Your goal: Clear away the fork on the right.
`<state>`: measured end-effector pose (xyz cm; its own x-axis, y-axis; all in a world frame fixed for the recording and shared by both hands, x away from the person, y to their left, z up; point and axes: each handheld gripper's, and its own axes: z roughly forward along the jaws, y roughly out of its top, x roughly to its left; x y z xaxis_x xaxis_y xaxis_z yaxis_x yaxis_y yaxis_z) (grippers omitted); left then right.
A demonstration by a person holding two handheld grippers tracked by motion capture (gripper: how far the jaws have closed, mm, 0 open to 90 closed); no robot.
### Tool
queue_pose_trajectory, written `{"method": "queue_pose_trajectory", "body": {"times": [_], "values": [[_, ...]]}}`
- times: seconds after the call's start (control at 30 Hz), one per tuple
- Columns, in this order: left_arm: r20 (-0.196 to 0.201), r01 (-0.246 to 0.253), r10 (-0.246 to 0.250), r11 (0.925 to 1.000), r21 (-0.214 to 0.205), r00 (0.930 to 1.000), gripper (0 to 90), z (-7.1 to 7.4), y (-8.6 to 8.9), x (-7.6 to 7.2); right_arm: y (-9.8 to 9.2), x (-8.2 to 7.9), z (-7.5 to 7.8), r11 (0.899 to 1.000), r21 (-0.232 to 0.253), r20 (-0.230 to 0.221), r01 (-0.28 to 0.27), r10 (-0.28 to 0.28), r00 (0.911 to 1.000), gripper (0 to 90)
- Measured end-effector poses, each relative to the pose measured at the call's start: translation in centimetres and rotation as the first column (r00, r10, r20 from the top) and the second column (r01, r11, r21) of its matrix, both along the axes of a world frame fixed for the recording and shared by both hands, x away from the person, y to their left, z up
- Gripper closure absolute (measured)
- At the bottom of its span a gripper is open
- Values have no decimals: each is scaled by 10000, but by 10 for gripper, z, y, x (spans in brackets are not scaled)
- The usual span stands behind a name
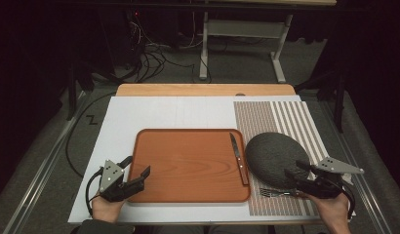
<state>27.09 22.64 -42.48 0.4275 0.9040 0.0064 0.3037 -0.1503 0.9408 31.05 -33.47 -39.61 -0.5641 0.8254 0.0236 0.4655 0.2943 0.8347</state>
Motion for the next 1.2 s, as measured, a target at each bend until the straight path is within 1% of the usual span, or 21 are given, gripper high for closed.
{"method": "queue_pose_trajectory", "body": {"times": [0.07, 0.13, 0.17, 0.23, 0.27, 0.3, 0.33, 0.37, 0.4, 0.43, 0.5, 0.53, 0.6, 0.7, 0.83, 0.97, 1.07, 1.2], "values": [[-2, -10, 10, 10000, 5, 10000, 289, 0, 0, 0, -5, -1, 0, 10000, -11, -122, 17, -17, 9999, 439], [6, -14, 14, 10000, 17, 10000, 289, 0, 0, 0, -11, -3, -2, 9998, -183, -317, -10, 4, 9995, 453], [7, -14, 14, 10000, 16, 10000, 289, 0, 0, 0, -11, -3, -2, 9998, -183, -317, -10, 4, 9995, 453], [8, -18, 18, 10000, 21, 10000, 289, 0, 0, 0, -13, -4, -3, 9995, -303, -377, 22, -34, 9993, 466], [11, -20, 20, 10000, 24, 10000, 288, 0, 0, 0, -15, -5, -4, 9988, -477, -455, -54, 32, 9990, 480], [11, -20, 20, 10000, 24, 10000, 288, 0, 0, 0, -15, -5, -4, 9988, -477, -455, -54, 32, 9990, 480], [8, -20, 20, 10000, 24, 10000, 289, 0, 0, 0, -17, -7, -4, 9984, -561, -550, -115, 84, 9984, 489], [11, -25, 25, 10000, 26, 10000, 289, 0, 0, 0, -17, -7, -4, 9984, -561, -550, -115, 84, 9984, 489], [8, -26, 26, 10000, 29, 10000, 288, 0, 0, 0, -20, -8, -4, 9977, -641, -673, -204, 161, 9976, 497], [8, -26, 26, 10000, 29, 10000, 288, 0, 0, 0, -20, -8, -4, 9977, -641, -673, -204, 161, 9976, 497], [15, -31, 31, 10000, 29, 10000, 288, 0, 0, 0, -23, -10, -4, 9971, -731, -816, -213, 153, 9965, 503], [17, -30, 30, 10000, 31, 10000, 288, 0, 0, 0, -25, -12, -4, 9955, -928, -871, -215, 134, 9961, 509], [-8, -19, 19, 10000, 55, 10000, 288, 0, 0, 0, -27, -13, -4, 9949, -987, -913, -207, 117, 9958, 513], [19, -29, 29, 10000, 34, 10000, 288, 0, 0, 0, -30, -16, -4, 9921, -1228, -1046, -248, 119, 9944, 522], [-3, -22, 22, 10000, 68, 10000, 288, 0, -1, -1, -35, -20, -5, 9884, -1483, -1333, -312, 113, 9910, 526], [-8, -32, 32, 10000, 66, 10000, 288, 0, -1, 0, -39, -21, -8, 9863, -1616, -1640, -327, 59, 9864, 533], [-6, -33, 33, 10000, 72, 10000, 288, 0, -1, 0, -41, -21, -11, 9835, -1756, -1959, -446, 95, 9806, 544], [-3, -29, 29, 10000, 84, 10000, 288, 0, -1, -1, -41, -21, -13, 9802, -1894, -2094, -584, 178, 9777, 548]]}}
